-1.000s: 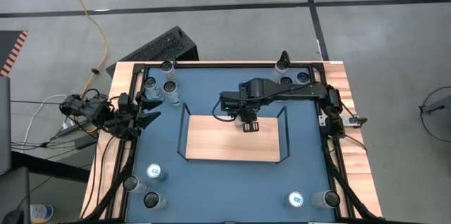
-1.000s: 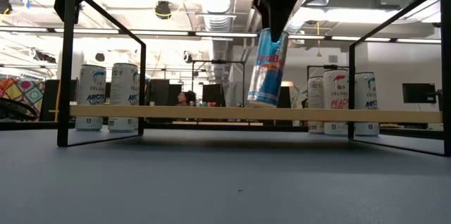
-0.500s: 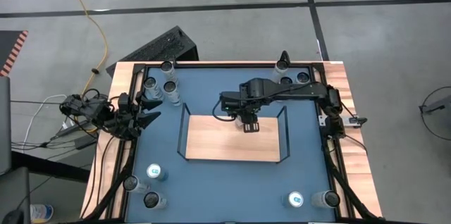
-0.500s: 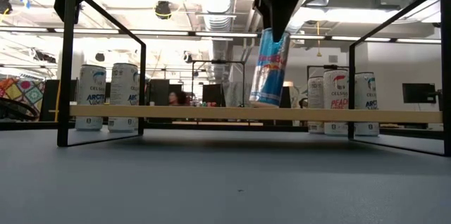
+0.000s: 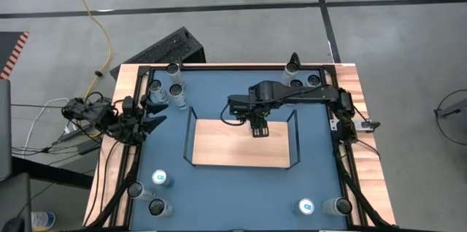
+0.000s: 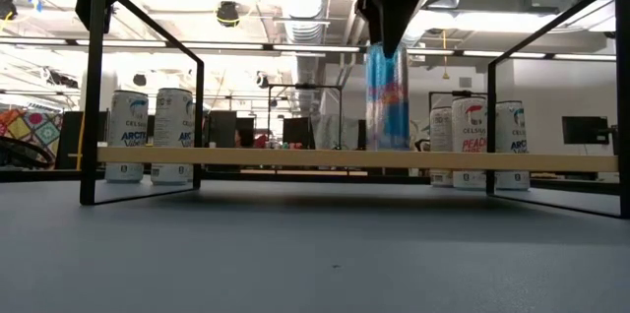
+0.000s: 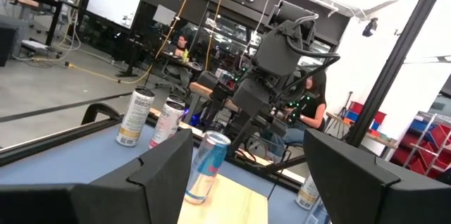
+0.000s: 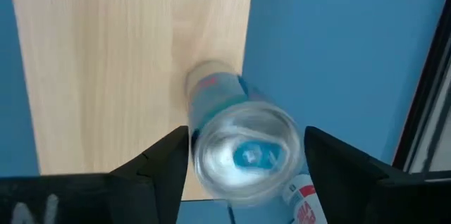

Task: Place canned beverage on shelf
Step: Put the top right blue soda can on the shelf

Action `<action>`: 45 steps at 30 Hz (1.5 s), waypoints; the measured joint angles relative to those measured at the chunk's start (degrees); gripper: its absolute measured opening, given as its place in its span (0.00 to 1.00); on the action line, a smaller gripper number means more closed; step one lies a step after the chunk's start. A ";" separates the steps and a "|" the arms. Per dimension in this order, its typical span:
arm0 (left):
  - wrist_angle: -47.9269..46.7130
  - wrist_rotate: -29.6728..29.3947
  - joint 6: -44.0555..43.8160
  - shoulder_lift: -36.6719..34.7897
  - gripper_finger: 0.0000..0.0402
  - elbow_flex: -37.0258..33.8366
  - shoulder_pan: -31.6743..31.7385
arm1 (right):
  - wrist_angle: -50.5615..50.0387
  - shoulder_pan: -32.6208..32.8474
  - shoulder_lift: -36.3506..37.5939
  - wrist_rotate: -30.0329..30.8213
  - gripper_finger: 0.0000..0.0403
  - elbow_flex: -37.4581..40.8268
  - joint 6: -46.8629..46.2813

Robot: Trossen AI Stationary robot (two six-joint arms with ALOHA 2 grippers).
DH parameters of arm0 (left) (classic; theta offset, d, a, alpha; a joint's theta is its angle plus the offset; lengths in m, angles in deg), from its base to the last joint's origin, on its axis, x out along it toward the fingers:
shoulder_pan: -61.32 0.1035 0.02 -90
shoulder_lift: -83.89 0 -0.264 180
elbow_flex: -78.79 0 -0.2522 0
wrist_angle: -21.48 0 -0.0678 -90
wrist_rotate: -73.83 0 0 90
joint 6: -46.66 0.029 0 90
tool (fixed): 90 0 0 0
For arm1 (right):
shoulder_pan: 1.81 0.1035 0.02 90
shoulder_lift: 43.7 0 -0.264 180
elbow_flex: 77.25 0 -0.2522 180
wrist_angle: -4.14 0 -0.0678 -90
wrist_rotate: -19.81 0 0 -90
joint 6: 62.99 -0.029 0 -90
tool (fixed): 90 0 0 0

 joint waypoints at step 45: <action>-2.84 0.62 0.39 0.00 0.64 0.02 0.00 | 13.23 9.84 30.32 16.02 0.66 17.16 -21.25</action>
